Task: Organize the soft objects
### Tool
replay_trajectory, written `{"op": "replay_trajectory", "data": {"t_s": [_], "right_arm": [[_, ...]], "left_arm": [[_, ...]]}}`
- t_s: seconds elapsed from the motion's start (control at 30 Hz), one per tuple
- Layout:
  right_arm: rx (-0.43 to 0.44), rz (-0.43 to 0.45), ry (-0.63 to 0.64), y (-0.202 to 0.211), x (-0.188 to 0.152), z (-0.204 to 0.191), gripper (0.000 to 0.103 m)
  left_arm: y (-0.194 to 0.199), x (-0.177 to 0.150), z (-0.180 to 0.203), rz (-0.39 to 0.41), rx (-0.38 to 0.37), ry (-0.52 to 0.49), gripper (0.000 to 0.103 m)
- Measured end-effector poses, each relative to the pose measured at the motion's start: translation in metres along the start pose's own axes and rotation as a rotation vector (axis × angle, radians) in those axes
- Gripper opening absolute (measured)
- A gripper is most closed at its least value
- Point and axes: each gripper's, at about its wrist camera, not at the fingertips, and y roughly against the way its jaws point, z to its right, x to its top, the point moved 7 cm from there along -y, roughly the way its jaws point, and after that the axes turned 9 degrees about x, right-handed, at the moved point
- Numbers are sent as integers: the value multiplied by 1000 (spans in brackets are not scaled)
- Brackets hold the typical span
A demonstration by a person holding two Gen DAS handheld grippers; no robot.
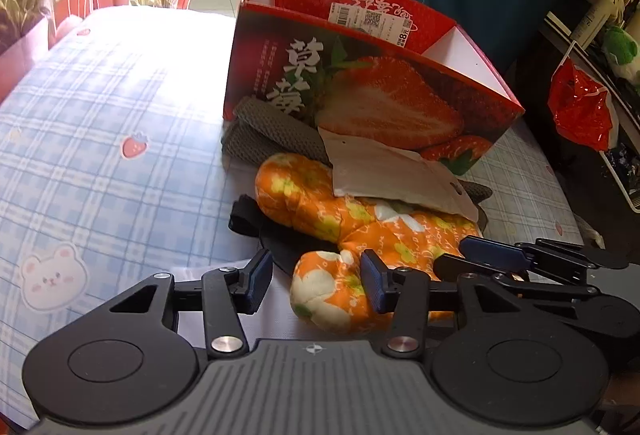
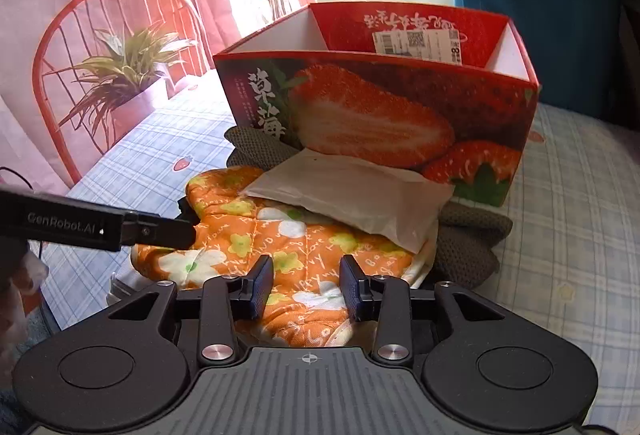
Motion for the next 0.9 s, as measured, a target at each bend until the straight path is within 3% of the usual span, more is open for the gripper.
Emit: {"op": "replay_trajectory", "data": {"t_s": [0.3,0.43,0.6,0.67,0.8,0.9], "right_arm": [[-7,-12,-10,-2,1,3,38],[-50,-12,-22,1,3,8,56],[-62,-21,-60,0,0,16,64],[-76,-26,-70,-1,0,18,72],[-49,-32,-111,-3,-1,21,72],[-32,-36,-93,-5,-1,16,62]], "left_arm": [[-8,-3,-1,-22,-41,53,60],[-8,-2,-2,-20,-45,54,60],[-8,-3,-2,-24,-47,54,60],[-7,-2,-2,-26,-56,63,60],[-7,-2,-1,-28,-60,66,60],[-6,-1,0,-27,-57,57,60]]}}
